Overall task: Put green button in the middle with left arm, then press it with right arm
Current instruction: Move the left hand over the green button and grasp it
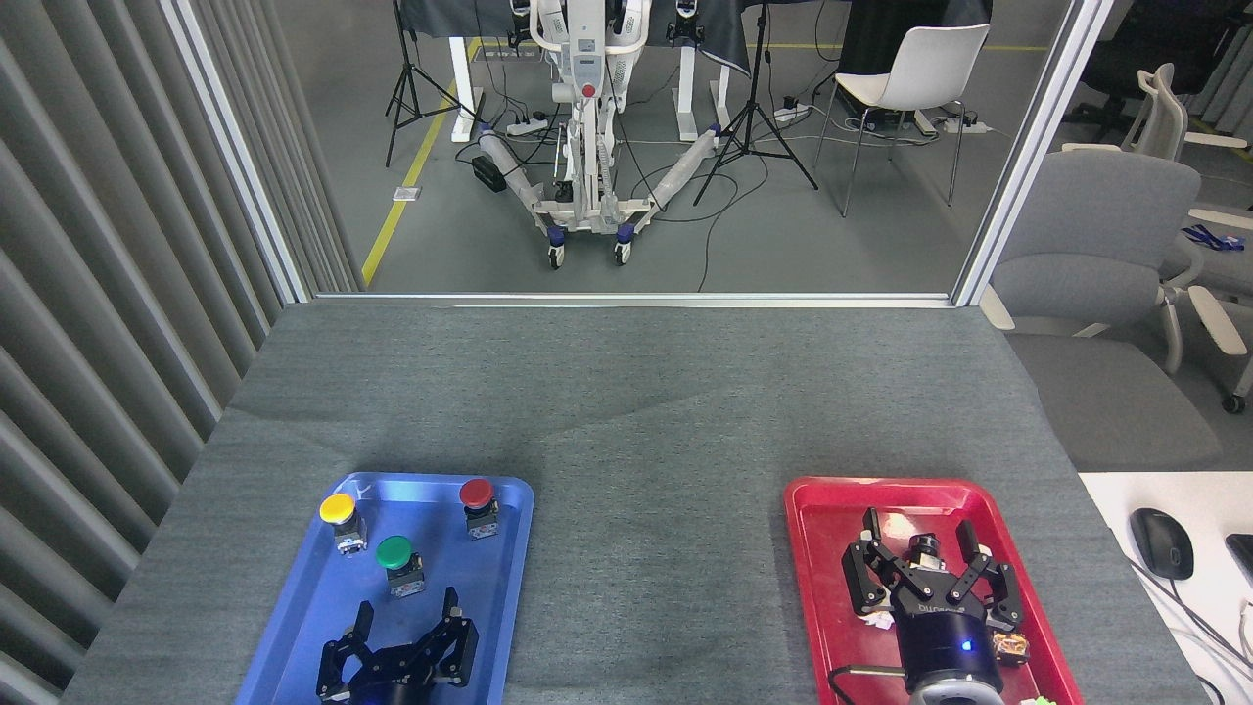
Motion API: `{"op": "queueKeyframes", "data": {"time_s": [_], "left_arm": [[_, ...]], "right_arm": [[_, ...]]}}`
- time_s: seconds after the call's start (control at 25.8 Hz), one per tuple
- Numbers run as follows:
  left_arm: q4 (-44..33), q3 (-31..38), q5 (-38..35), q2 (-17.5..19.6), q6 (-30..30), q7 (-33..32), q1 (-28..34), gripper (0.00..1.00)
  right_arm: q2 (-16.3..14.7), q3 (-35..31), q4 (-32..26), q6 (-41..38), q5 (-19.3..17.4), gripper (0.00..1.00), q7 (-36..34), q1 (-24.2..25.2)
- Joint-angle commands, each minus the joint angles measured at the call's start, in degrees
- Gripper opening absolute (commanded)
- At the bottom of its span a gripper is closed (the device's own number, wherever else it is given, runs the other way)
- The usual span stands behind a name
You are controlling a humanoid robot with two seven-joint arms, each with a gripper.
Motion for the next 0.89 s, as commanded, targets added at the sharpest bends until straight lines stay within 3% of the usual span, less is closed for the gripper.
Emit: {"op": "queueKeyframes", "data": {"time_s": [0.0, 0.66, 0.77, 0.85], "left_arm": [[2.7, -0.4, 0.0, -0.1, 0.7, 0.1, -2.6, 0.99], [12.5, -0.5, 0.0, 0.3, 3.9, 1.6, -9.7, 0.98], [14.7, -0.5, 0.0, 0.4, 3.8, 1.7, -10.9, 0.9], [14.8, -0.5, 0.0, 0.5, 3.9, 1.8, -10.9, 0.74]], "right_arm": [[0.0, -0.1, 0.0, 0.1, 0.0, 1.0, 0.0, 0.0], [-0.9, 0.5, 0.0, 1.0, -0.1, 1.0, -0.4, 0.4], [-0.6, 0.5, 0.1, 1.8, -0.1, 1.0, -0.4, 0.1], [-0.4, 0.4, 0.0, 2.9, -0.1, 1.0, -0.1, 0.1]]}}
